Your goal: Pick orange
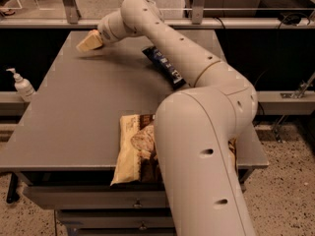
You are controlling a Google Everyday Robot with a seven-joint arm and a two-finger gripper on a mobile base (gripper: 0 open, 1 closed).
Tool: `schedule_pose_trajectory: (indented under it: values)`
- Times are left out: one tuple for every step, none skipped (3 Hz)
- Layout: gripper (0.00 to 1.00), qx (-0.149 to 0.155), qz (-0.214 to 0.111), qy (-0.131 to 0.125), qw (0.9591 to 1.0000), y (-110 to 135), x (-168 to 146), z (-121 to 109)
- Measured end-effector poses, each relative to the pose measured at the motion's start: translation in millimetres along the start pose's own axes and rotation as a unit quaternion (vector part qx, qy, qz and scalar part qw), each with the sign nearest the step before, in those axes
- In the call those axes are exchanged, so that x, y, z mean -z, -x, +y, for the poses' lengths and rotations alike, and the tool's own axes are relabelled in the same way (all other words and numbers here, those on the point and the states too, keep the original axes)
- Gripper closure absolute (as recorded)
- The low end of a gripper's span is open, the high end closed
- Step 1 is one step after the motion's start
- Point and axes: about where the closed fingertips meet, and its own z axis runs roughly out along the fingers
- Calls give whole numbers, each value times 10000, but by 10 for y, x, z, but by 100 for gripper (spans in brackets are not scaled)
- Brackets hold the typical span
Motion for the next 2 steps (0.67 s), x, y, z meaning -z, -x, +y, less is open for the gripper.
schedule_pose_trajectory:
  values:
    - [39, -14, 12, 53, 10000, -14, -67, 21]
    - [63, -21, 23, 76, 10000, -32, -83, 32]
